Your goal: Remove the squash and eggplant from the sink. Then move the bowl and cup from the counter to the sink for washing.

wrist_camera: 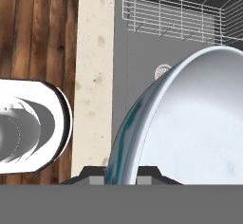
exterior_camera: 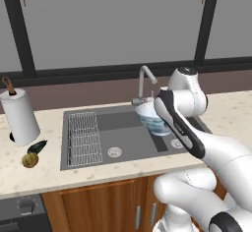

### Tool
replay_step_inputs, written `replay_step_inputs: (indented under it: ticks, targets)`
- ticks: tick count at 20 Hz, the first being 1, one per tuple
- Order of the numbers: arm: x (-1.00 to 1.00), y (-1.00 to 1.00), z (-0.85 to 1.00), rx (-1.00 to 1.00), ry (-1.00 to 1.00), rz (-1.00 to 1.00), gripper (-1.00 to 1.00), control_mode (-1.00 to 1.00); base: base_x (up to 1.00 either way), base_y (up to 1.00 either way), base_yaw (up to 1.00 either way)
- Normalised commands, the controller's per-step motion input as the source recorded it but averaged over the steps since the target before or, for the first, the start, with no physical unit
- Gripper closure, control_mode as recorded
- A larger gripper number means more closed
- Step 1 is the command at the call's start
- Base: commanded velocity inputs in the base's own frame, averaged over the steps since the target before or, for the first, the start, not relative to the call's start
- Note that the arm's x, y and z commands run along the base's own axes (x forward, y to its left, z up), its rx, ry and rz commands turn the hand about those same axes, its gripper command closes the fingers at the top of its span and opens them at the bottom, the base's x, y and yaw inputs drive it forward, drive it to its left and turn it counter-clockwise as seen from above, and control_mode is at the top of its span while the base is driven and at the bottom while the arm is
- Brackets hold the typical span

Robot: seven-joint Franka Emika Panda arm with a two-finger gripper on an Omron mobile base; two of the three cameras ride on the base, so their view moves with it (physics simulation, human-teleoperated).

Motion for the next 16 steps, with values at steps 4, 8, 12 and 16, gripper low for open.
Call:
replay_step_inputs:
  ticks: [4,8,12,16]
  targets:
    - [0.0,0.44,0.0,0.0,0.0,0.0,1.0,-1.0,0.0,0.0,0.0]
    - [0.04,0.36,0.0,0.0,-0.02,0.0,1.0,-1.0,0.0,0.0,0.0]
    - [0.11,0.32,0.0,0.0,-0.01,0.01,1.0,-1.0,0.0,0.0,0.0]
    - [0.2,0.25,-0.01,-0.02,-0.01,0.0,1.0,-1.0,0.0,0.0,0.0]
